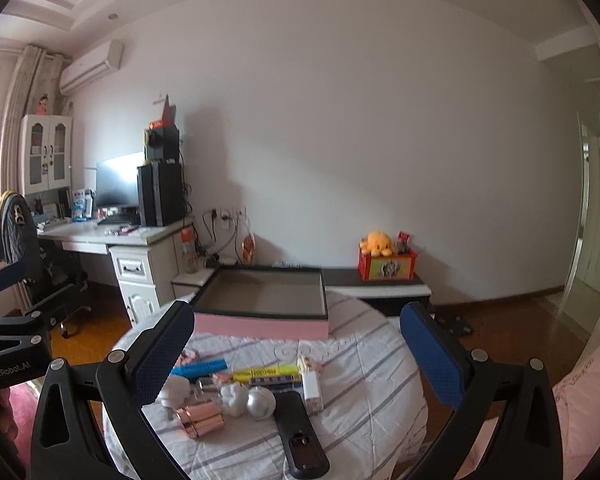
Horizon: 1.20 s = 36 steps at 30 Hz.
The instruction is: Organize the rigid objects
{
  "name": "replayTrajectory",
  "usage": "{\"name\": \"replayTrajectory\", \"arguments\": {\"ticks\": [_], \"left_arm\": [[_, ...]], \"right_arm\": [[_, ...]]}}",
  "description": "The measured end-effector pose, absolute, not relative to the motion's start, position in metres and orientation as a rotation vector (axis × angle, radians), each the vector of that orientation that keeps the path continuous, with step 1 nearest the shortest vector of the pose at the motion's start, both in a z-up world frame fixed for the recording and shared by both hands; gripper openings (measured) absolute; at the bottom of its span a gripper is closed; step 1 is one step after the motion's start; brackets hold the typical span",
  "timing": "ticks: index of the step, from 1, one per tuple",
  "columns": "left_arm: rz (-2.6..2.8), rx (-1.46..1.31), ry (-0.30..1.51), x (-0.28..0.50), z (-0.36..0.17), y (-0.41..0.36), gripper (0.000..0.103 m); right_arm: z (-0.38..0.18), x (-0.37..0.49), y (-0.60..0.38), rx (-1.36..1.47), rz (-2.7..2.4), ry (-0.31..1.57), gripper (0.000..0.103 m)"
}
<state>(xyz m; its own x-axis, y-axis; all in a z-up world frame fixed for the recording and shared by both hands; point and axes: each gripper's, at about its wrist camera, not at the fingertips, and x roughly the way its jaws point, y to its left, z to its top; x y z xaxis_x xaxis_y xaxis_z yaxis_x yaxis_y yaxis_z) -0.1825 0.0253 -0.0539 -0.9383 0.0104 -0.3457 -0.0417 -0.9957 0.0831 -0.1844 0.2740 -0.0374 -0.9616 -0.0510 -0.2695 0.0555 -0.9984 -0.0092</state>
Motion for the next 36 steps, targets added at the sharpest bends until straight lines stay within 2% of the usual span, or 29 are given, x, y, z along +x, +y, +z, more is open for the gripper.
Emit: {"name": "replayTrajectory", "arguments": {"ticks": [10, 21, 25, 29, 31, 36], "left_arm": [[2.971, -0.884, 0.183, -0.234, -0.134, 0.028, 0.103], [2.812, -1.013, 0.279, -0.243, -0.188, 0.055, 0.103], [2.784, -1.056, 0.256, -0.248, -0.2, 0.064, 0.103], [2.767, -1.076, 0.249, -0.251, -0.207, 0.067, 0.103], [2.759, -1.079, 0.233, -0.253, -0.207, 0.066, 0.103], [2.775, -1.095, 0.085, -0.263, -0.201, 0.046, 0.103]], "right_arm": [[-0.121, -0.238, 0.285, 0.749, -2.993, 0.043, 0.103], [-0.193, -0.261, 0.297, 1.007, -2.87, 0.108, 0.103], [-0.208, -0.263, 0.297, 1.05, -2.827, 0.099, 0.102], [-0.218, -0.265, 0.296, 1.073, -2.778, 0.102, 0.094], [-0.219, -0.266, 0.296, 1.073, -2.763, 0.102, 0.081], [-0.213, -0.277, 0.3, 1.051, -2.738, 0.068, 0.08]]}}
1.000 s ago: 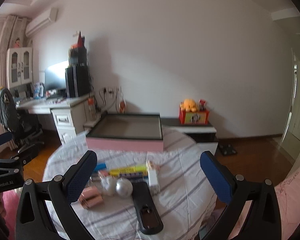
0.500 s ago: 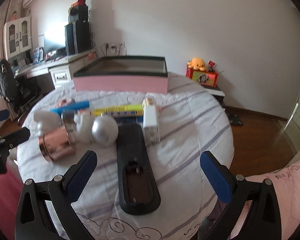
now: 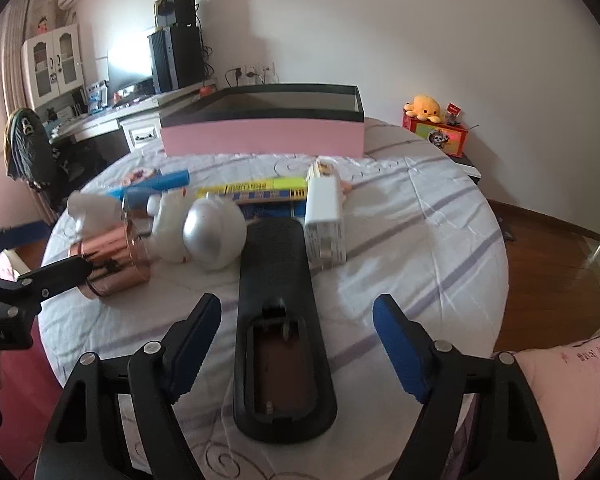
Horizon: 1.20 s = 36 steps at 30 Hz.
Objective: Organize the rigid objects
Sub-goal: 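Grasp the white plug adapter with the left tool while the right tool grasps the white power bank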
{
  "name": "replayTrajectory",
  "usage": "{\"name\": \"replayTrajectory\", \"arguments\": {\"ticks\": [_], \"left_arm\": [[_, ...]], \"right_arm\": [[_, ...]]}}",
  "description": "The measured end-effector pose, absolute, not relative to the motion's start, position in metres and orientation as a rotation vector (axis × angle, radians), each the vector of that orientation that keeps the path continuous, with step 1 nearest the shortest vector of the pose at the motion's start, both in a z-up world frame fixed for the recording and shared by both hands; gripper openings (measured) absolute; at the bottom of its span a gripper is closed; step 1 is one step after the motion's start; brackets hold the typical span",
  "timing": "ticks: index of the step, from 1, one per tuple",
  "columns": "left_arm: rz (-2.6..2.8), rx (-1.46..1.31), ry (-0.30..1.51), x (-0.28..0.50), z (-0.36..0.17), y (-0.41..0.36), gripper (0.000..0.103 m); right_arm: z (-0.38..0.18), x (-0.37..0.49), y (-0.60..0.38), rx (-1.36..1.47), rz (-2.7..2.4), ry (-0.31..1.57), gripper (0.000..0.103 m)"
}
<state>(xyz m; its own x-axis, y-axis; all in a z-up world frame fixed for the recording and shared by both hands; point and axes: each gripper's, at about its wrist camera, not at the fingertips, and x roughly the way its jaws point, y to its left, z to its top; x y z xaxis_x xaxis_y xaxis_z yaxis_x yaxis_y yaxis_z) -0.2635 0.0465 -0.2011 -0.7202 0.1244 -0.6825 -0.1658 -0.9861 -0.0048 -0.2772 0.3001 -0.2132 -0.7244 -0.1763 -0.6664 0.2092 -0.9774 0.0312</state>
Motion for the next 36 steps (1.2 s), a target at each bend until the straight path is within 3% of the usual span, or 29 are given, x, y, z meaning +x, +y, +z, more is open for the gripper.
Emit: {"name": "replayTrajectory", "arguments": {"ticks": [6, 11, 21, 24, 26, 29, 32, 36], "left_arm": [[2.767, -1.114, -0.049, -0.278, -0.198, 0.029, 0.103], [2.835, -1.175, 0.014, -0.295, -0.204, 0.021, 0.103], [2.811, -1.202, 0.009, -0.317, -0.219, 0.018, 0.102], [2.771, -1.201, 0.008, -0.323, -0.224, 0.02, 0.091], [2.738, -1.193, -0.033, -0.323, -0.224, 0.02, 0.077], [2.718, -1.169, -0.011, -0.322, -0.223, 0.022, 0.067], [2.715, -1.154, 0.016, -0.321, -0.22, 0.023, 0.061], [2.711, -1.147, 0.004, -0.32, -0.221, 0.021, 0.06]], "right_arm": [[-0.203, -0.296, 0.306, 1.025, -2.735, 0.014, 0.08], [-0.203, -0.315, 0.309, 1.05, -2.731, -0.01, 0.079], [-0.214, -0.348, 0.309, 1.129, -2.683, -0.022, 0.059], [-0.216, -0.354, 0.308, 1.142, -2.674, -0.024, 0.056], [-0.216, -0.358, 0.307, 1.142, -2.674, -0.023, 0.05], [-0.216, -0.361, 0.306, 1.14, -2.667, -0.02, 0.036], [-0.217, -0.365, 0.308, 1.147, -2.664, -0.019, 0.026], [-0.218, -0.368, 0.309, 1.156, -2.671, -0.018, 0.024]]}}
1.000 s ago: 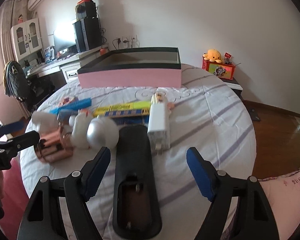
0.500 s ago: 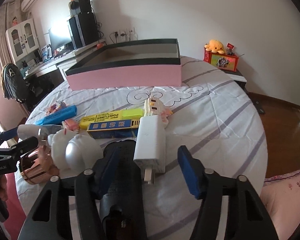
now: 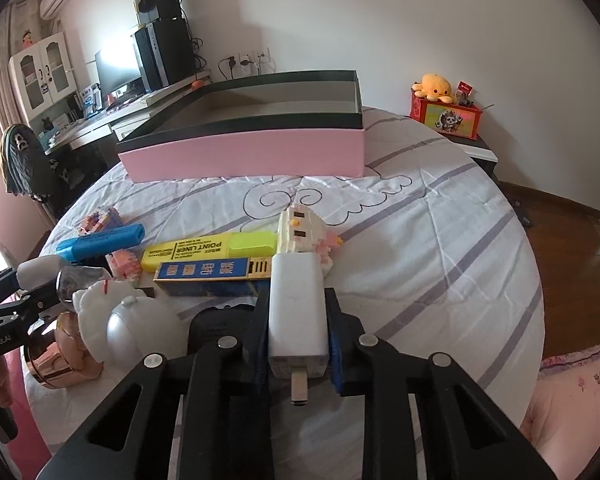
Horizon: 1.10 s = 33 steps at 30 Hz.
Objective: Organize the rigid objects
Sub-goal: 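Grasp the white plug adapter with the left tool while the right tool grasps the white power bank, then carry both white items into the pink box and open both tools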
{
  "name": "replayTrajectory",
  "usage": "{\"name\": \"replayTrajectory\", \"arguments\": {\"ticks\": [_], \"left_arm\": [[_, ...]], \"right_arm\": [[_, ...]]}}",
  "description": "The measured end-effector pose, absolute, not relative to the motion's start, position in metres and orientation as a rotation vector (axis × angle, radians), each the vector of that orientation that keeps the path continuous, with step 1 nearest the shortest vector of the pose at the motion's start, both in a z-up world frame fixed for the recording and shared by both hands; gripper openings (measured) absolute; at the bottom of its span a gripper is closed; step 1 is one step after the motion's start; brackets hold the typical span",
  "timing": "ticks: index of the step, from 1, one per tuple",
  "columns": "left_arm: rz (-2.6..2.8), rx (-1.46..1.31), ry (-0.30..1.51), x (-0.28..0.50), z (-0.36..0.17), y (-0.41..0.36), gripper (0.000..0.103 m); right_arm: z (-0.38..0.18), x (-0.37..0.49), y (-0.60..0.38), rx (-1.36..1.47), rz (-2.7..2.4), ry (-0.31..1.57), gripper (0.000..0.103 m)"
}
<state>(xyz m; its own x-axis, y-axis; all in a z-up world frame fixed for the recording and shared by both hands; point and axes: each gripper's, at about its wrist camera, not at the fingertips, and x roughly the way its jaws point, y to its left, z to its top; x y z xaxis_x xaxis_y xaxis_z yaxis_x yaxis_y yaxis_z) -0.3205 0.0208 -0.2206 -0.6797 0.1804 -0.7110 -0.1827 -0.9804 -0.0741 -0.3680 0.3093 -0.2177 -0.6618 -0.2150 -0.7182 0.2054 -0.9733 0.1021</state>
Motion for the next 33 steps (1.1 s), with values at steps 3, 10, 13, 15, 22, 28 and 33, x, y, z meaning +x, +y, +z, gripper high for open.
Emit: {"name": "replayTrajectory", "arguments": {"ticks": [3, 10, 13, 15, 22, 28, 33], "left_arm": [[2.716, -1.141, 0.001, -0.321, -0.22, 0.02, 0.059], [2.734, -1.12, 0.052, -0.316, -0.213, 0.02, 0.057], [2.738, -1.102, 0.053, -0.314, -0.207, 0.018, 0.056], [2.739, -1.083, 0.055, -0.312, -0.202, 0.018, 0.056], [2.751, -1.017, 0.058, -0.309, -0.184, 0.018, 0.056], [2.748, -0.985, 0.069, -0.306, -0.174, 0.02, 0.056], [2.753, -0.962, 0.081, -0.308, -0.165, 0.022, 0.056]], "right_arm": [[-0.219, -0.369, 0.306, 1.166, -2.678, 0.01, 0.024], [-0.215, -0.365, 0.304, 1.147, -2.703, 0.052, 0.023], [-0.209, -0.361, 0.305, 1.13, -2.713, 0.054, 0.023], [-0.205, -0.359, 0.305, 1.125, -2.714, 0.052, 0.023], [-0.188, -0.352, 0.303, 1.074, -2.731, 0.056, 0.023], [-0.18, -0.349, 0.301, 1.053, -2.737, 0.071, 0.023], [-0.174, -0.347, 0.299, 1.036, -2.736, 0.082, 0.023]]}}
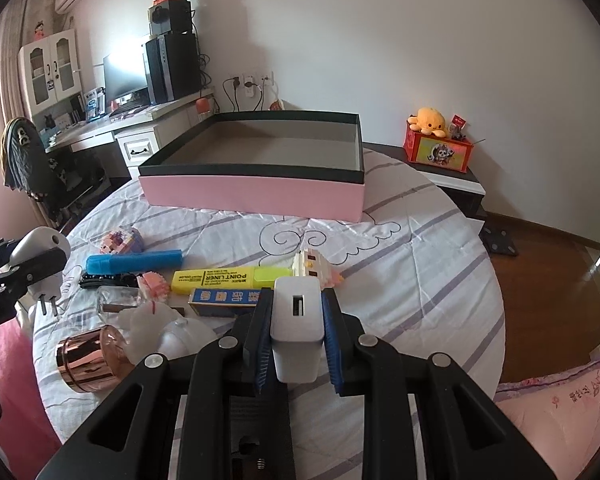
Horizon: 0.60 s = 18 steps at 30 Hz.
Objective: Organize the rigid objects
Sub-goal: 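Carry both white items into the pink box and open both tools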
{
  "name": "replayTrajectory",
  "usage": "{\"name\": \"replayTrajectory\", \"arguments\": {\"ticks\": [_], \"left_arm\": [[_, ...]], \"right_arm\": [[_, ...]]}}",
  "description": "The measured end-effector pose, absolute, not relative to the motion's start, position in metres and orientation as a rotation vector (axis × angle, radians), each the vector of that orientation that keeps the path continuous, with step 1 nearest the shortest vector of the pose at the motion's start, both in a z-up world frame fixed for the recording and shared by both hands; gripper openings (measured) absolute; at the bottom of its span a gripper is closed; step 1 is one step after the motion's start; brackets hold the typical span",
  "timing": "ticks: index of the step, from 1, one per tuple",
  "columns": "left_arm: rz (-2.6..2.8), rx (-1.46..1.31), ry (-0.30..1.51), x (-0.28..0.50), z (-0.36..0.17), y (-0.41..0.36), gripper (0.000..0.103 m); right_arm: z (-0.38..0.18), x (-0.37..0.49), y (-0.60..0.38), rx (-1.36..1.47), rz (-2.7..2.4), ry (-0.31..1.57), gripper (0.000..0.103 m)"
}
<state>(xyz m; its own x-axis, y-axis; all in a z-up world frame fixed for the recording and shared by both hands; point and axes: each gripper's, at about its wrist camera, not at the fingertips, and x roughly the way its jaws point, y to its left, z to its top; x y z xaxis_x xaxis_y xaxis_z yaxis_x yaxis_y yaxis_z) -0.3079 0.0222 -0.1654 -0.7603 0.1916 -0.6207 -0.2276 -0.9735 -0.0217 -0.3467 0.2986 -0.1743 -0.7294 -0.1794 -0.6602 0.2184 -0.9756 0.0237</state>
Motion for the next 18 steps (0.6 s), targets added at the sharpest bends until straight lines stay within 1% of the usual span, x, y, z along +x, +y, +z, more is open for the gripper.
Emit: {"name": "replayTrajectory", "arguments": {"ticks": [9, 18], "left_arm": [[2.743, -0.919, 0.109, -0.317, -0.152, 0.03, 0.056], [2.745, -0.866, 0.137, -0.347, -0.133, 0.043, 0.056]], "right_arm": [[-0.161, -0.347, 0.295, 0.992, -2.747, 0.099, 0.023], [-0.142, -0.361, 0.284, 0.929, -2.73, 0.121, 0.023]]}}
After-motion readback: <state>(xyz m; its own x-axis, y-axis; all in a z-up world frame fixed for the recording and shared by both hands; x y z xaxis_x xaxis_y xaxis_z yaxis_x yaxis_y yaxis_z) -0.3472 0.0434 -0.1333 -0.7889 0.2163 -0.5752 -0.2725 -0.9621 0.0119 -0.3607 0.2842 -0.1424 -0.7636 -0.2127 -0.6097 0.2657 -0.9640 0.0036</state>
